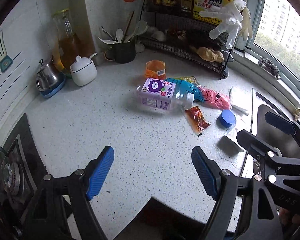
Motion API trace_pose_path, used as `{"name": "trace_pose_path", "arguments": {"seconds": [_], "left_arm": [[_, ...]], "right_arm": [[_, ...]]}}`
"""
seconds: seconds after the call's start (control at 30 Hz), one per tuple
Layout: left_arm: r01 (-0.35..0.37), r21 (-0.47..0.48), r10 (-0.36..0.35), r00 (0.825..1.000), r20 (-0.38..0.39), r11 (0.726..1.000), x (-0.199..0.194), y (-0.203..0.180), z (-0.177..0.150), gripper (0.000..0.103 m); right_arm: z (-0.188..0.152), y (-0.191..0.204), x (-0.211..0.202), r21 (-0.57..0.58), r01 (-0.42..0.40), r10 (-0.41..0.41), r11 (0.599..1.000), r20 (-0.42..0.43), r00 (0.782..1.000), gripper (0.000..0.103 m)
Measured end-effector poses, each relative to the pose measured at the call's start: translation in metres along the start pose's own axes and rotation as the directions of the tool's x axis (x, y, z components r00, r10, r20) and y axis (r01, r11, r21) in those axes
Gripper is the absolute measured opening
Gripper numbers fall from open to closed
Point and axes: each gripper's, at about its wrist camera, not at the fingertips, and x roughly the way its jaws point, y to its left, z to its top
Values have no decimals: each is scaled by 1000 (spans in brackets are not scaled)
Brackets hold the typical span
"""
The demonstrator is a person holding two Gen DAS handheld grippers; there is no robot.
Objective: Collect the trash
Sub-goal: 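Grasp the purple-label juice bottle with the right gripper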
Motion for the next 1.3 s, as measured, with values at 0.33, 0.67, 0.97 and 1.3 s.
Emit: {"name": "trace_pose_path", "arguments": {"seconds": [0.33,0.67,0.97,1.3], "left_arm": [[-3,-79,0,999,-41,997,44,48,44,78],[-19,-91,7,992,-127,996,98,90,60,78],[-20,-113,-1,984,-178,993,139,107,68,78],[-32,-134,1,974,-225,990,166,117,69,78]], "right_arm": [[59,22,61,-146,-46,34,988,-80,996,80],[86,51,131,-260,-77,29,962,-183,983,92],[102,61,185,-323,-137,31,936,-314,949,92],[108,71,233,-388,-242,41,890,-459,888,92]]}}
